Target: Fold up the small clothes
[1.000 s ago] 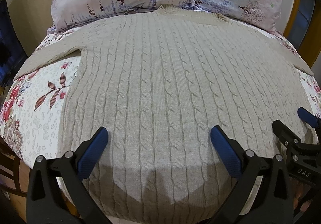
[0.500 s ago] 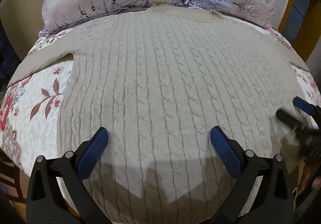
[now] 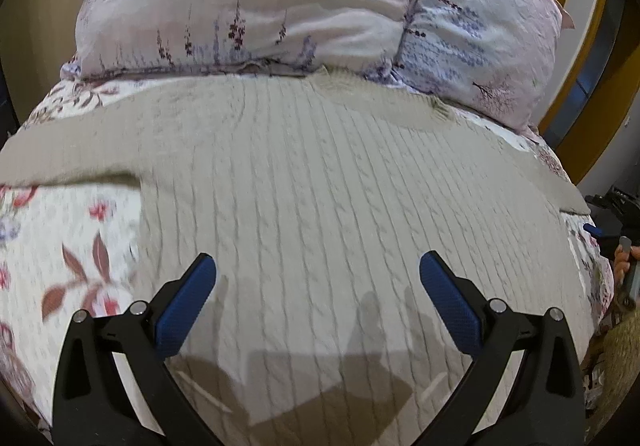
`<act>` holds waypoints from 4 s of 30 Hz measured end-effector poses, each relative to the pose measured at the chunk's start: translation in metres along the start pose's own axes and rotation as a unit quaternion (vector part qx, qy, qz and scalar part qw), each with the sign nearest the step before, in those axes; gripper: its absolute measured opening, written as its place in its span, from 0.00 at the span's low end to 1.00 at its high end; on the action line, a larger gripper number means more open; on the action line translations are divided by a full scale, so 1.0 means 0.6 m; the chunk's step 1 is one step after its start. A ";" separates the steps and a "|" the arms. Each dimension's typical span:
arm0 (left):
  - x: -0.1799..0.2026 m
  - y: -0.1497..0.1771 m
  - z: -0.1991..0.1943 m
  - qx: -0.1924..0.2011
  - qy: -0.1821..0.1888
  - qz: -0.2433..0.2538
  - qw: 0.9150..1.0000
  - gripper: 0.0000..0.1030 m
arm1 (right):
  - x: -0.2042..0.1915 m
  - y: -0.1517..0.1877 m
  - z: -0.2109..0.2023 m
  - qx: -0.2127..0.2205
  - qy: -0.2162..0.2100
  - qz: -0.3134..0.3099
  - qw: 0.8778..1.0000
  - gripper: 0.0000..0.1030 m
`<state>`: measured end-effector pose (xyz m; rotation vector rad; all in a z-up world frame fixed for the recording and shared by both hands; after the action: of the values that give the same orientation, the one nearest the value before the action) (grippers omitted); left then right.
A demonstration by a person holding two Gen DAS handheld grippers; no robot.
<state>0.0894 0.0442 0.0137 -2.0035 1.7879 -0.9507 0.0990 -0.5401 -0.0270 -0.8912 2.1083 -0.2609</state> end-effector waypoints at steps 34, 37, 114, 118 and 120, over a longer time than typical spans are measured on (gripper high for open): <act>-0.059 -0.086 0.056 -0.041 0.104 -0.089 0.990 0.98 | -0.293 0.043 0.005 0.045 -0.083 -0.300 0.949 0.08; -0.057 -0.083 0.054 -0.043 0.116 -0.094 0.988 0.98 | -0.348 0.140 0.056 -0.040 -0.121 -0.352 0.927 0.08; -0.047 -0.141 0.154 -0.115 0.120 -0.143 0.976 0.37 | -0.185 0.147 0.101 -0.031 0.021 -0.155 0.987 0.25; -0.094 -0.137 0.094 -0.076 0.132 -0.144 0.978 0.60 | -0.242 0.171 0.058 -0.012 -0.006 -0.219 0.976 0.50; -0.127 -0.135 0.068 -0.059 0.133 -0.156 0.977 0.64 | -0.292 0.195 0.055 -0.026 -0.033 -0.274 0.961 0.50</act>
<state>0.1771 0.1238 0.0119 -2.3783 1.7220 -1.2886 0.1383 -0.3329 0.0042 -1.4872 1.7752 -0.4543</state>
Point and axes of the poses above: each gripper's, at about its wrist camera, not at the fingertips, and z roughly the way its jaws point, x to its right, y to its underside, the point moved 2 cm from there along z, roughly the way its jaws point, and after that the axes turned 8 degrees about -z, right-handed, at the moved point
